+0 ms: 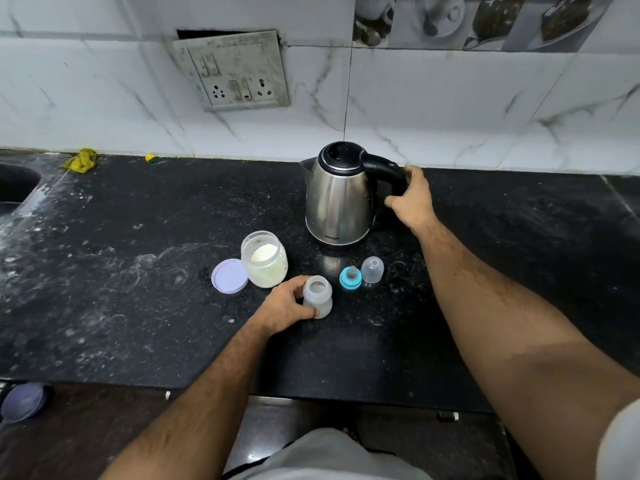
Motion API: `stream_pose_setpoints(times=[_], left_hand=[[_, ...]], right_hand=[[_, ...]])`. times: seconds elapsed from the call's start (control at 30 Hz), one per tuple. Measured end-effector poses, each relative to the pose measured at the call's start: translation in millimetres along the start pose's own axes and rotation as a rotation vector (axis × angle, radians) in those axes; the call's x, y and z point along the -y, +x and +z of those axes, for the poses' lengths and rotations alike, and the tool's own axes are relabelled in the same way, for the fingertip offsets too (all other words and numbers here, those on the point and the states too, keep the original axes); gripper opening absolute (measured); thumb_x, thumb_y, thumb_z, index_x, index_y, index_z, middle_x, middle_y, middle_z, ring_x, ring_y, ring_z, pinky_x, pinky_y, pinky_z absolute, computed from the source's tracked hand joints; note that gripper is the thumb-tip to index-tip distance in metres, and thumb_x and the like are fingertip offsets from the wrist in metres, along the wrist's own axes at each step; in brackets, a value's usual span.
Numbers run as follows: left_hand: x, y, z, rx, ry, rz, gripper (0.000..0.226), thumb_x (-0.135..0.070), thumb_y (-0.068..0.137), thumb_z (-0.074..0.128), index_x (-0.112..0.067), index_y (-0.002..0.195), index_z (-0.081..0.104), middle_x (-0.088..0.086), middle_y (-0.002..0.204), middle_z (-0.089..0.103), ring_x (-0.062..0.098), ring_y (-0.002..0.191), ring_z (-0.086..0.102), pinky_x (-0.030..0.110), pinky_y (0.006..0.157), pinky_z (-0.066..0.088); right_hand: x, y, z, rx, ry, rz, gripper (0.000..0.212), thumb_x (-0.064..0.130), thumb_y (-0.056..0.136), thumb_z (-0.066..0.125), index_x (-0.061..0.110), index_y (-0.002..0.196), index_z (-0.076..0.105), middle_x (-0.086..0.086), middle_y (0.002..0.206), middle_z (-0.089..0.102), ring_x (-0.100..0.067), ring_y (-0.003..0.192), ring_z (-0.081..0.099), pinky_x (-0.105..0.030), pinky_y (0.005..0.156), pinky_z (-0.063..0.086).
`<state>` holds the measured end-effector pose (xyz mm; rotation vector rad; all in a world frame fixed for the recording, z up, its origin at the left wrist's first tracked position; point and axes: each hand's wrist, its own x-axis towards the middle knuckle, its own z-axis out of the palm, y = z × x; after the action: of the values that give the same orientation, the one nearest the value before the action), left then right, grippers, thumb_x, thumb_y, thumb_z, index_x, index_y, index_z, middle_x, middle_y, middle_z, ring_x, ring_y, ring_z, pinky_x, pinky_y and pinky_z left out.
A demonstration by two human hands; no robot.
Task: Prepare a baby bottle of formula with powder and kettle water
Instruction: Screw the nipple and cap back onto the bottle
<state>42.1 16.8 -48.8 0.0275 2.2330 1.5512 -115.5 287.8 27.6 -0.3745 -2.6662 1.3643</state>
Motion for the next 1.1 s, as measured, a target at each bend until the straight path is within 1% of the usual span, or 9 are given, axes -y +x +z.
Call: stream_pose_setpoints(times=[0.07, 0.13, 0.27, 0.4, 0.5, 0.63, 0.8, 0.9, 1.1], left_hand=[[0.2, -0.5, -0.3, -0.001, 0.002, 0.001, 0.06, 0.001, 0.072, 0.081, -0.032, 0.117, 0.061, -0.013, 0.116, 0.069, 0.0, 0.112, 0.063, 0.02, 0.1, 0.044], [1.1, -1.3, -0.5, -0.009, -0.01, 0.005, 0.059, 0.001, 0.071, 0.081, -0.035, 0.115, 0.062, -0.013, 0.116, 0.07, 0.001, 0.112, 0.063, 0.022, 0.101, 0.045], [0.9, -2.8, -0.1, -0.013, -0.016, 0.015, 0.059, 0.002, 0.073, 0.08, -0.039, 0.111, 0.061, -0.015, 0.113, 0.07, -0.001, 0.11, 0.063, 0.022, 0.101, 0.045], [1.6, -3.6, 0.1, -0.005, -0.024, 0.024, 0.058, 0.003, 0.073, 0.08, -0.035, 0.112, 0.061, -0.013, 0.112, 0.07, 0.001, 0.109, 0.064, 0.024, 0.101, 0.045], [3.6, -6.5, 0.3, -0.001, -0.028, 0.026, 0.057, 0.005, 0.073, 0.079, -0.031, 0.115, 0.061, -0.012, 0.111, 0.07, 0.001, 0.107, 0.064, 0.023, 0.101, 0.045], [4.3, -10.5, 1.8, -0.017, -0.042, 0.036, 0.056, 0.007, 0.073, 0.078, -0.029, 0.113, 0.061, -0.011, 0.107, 0.071, 0.002, 0.103, 0.066, 0.025, 0.099, 0.048], [8.9, -13.2, 1.0, -0.022, -0.057, 0.027, 0.058, 0.003, 0.069, 0.081, -0.027, 0.116, 0.064, -0.004, 0.113, 0.073, 0.011, 0.11, 0.067, 0.032, 0.102, 0.05], [9.6, -14.5, 1.8, -0.028, -0.063, 0.026, 0.057, 0.003, 0.069, 0.082, -0.025, 0.116, 0.064, -0.003, 0.114, 0.073, 0.013, 0.11, 0.067, 0.031, 0.101, 0.05], [12.1, -16.3, 2.8, -0.018, -0.076, 0.034, 0.059, 0.004, 0.07, 0.083, -0.018, 0.12, 0.063, 0.003, 0.117, 0.072, 0.018, 0.111, 0.067, 0.031, 0.1, 0.052]], right_hand=[[-9.4, -21.1, -0.5, -0.08, -0.089, 0.009, 0.068, 0.011, 0.075, 0.069, 0.014, 0.139, 0.045, -0.013, 0.134, 0.052, -0.029, 0.125, 0.05, -0.044, 0.108, 0.042], [-16.0, -49.6, 0.9, -0.128, -0.202, -0.01, 0.055, 0.011, 0.078, 0.063, 0.011, 0.132, 0.053, -0.015, 0.127, 0.056, -0.033, 0.121, 0.053, -0.043, 0.104, 0.044], [-25.7, -98.3, 13.7, 0.02, -0.443, -0.189, 0.037, 0.007, 0.079, 0.059, 0.013, 0.115, 0.067, -0.008, 0.112, 0.065, -0.031, 0.11, 0.054, -0.041, 0.093, 0.047], [-25.3, -126.3, 28.9, 0.249, -0.524, -0.322, 0.037, 0.01, 0.083, 0.059, 0.017, 0.118, 0.064, -0.001, 0.113, 0.064, -0.025, 0.108, 0.056, -0.038, 0.088, 0.048], [-24.9, -132.8, 37.9, 0.312, -0.585, -0.316, 0.036, 0.022, 0.087, 0.064, 0.021, 0.123, 0.059, 0.001, 0.12, 0.058, -0.025, 0.105, 0.061, -0.038, 0.082, 0.05], [-23.5, -133.4, 49.5, 0.371, -0.623, -0.254, 0.053, 0.029, 0.082, 0.071, 0.024, 0.131, 0.052, 0.001, 0.129, 0.058, -0.026, 0.114, 0.06, -0.04, 0.089, 0.051], [-25.4, -132.5, 60.3, 0.37, -0.754, -0.255, 0.043, 0.024, 0.085, 0.069, 0.02, 0.125, 0.053, -0.002, 0.121, 0.063, -0.03, 0.113, 0.058, -0.04, 0.082, 0.049], [-28.1, -134.7, 62.5, 0.35, -0.794, -0.266, 0.035, 0.017, 0.086, 0.065, 0.02, 0.12, 0.054, -0.002, 0.12, 0.063, -0.029, 0.115, 0.054, -0.038, 0.08, 0.049], [-14.3, -143.7, 52.7, 0.296, -0.665, -0.238, 0.041, 0.027, 0.083, 0.067, 0.021, 0.123, 0.059, 0.0, 0.12, 0.061, -0.026, 0.107, 0.061, -0.038, 0.083, 0.051]])
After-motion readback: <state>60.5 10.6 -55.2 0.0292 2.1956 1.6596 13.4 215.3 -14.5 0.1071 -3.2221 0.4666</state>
